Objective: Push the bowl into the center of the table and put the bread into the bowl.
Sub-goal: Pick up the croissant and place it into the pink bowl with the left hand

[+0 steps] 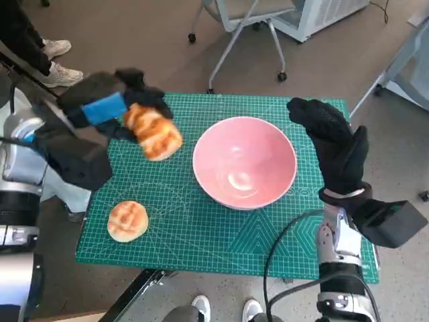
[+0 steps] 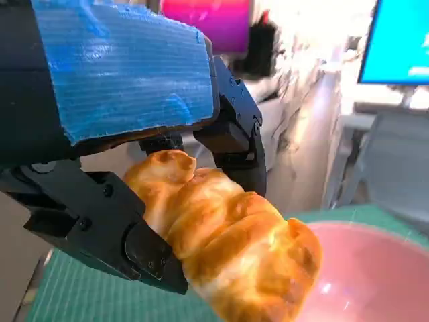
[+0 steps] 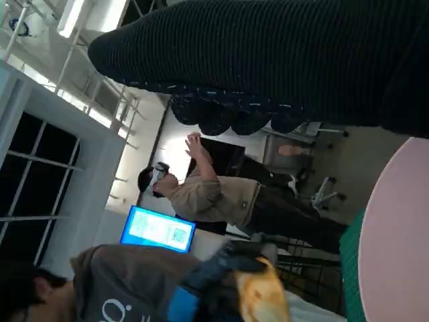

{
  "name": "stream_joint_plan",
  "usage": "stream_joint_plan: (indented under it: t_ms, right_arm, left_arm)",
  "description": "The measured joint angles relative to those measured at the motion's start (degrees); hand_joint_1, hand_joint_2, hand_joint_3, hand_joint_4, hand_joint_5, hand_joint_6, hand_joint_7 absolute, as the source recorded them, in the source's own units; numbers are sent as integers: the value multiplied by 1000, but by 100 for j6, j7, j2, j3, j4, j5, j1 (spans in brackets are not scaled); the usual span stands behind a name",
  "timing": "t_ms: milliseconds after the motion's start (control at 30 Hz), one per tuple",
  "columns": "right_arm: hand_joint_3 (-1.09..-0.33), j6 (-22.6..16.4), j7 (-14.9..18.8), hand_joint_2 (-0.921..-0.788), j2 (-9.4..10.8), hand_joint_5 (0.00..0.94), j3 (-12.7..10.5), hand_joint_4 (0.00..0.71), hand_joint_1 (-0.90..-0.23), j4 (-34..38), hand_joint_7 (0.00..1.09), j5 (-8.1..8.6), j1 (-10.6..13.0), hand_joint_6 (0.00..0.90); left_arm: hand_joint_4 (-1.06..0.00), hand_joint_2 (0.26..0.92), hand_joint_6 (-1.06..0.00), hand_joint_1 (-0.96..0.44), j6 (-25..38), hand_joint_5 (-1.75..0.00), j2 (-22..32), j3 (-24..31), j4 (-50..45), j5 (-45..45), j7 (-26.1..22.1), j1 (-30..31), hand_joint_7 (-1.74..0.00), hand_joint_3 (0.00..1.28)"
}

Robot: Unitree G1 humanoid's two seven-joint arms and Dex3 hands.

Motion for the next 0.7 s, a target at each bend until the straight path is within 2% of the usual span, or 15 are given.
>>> stream_joint_plan:
  t_ms: [367, 700]
  right_arm:
    - [-787, -25, 18, -921, -8, 2, -2, 177, -668, 20, 465, 43, -11, 84]
    - [-790, -42, 16, -921, -5, 0, 6, 175, -665, -39, 466, 55, 34, 81]
  left_arm:
    - [-637, 920, -697, 2, 58, -1203, -945, -238, 167, 1, -45, -730, -1109, 60]
    - [-622, 920, -659, 2, 116, -1152, -1593, -568, 815, 210, -61, -1178, -1212, 85]
